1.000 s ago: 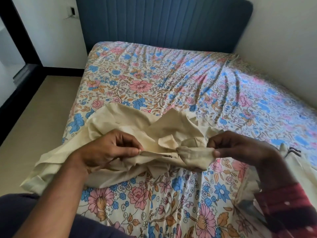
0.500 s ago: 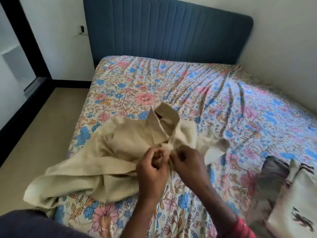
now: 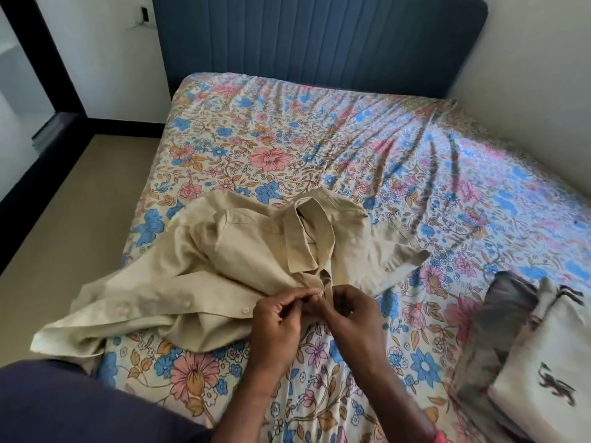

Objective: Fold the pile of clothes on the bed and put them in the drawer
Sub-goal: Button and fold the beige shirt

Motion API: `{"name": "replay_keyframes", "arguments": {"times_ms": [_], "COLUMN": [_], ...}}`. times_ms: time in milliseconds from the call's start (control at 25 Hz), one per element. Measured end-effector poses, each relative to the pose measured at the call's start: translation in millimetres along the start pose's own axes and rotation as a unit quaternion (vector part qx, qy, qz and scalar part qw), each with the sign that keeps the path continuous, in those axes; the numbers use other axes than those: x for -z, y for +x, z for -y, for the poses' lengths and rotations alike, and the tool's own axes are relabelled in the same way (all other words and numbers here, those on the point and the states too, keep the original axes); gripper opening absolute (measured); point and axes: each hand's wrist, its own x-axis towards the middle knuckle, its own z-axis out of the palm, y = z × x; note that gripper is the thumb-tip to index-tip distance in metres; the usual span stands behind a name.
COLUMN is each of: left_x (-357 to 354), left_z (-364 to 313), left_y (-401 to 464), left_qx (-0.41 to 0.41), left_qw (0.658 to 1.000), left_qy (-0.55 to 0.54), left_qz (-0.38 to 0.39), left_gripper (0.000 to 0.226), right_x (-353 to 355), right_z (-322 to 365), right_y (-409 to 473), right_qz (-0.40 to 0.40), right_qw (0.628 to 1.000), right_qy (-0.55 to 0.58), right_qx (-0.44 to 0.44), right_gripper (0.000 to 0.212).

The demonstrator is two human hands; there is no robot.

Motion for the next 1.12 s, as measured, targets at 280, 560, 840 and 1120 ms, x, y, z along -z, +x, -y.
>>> {"name": "replay_keyframes", "arguments": {"times_ms": [280,560,840,1120], "left_x": [1,2,-4,-4], "left_z": [0,6,5,8], "left_y": [-1,2,-1,-3], "left_qx": [-0.060,0.013,0.038,-0.088], "left_qw": [0.996,1.000,0.995,0.995], "left_qy": [0.060,-0.019,-0.090,0.043], "left_qz": [-0.017,-0.007,0.002,-0.018], "left_gripper": [0.021,0.021,0.020,0.008], "right_x": [-3,4,1,6], "right_z": [-10,-12,-12,-16], "right_y": [3,1,5,2], "right_qz": [-0.008,0.066,0.047,0.021], "right_qw": [0.999,0.997,0.998,0.996], "right_qy": [-0.040,0.038,0.032,0.086], "right_qx": [0.003,0.026,0.020,-0.016], "right_gripper": [0.013,0.009,0.015,0.018]}}
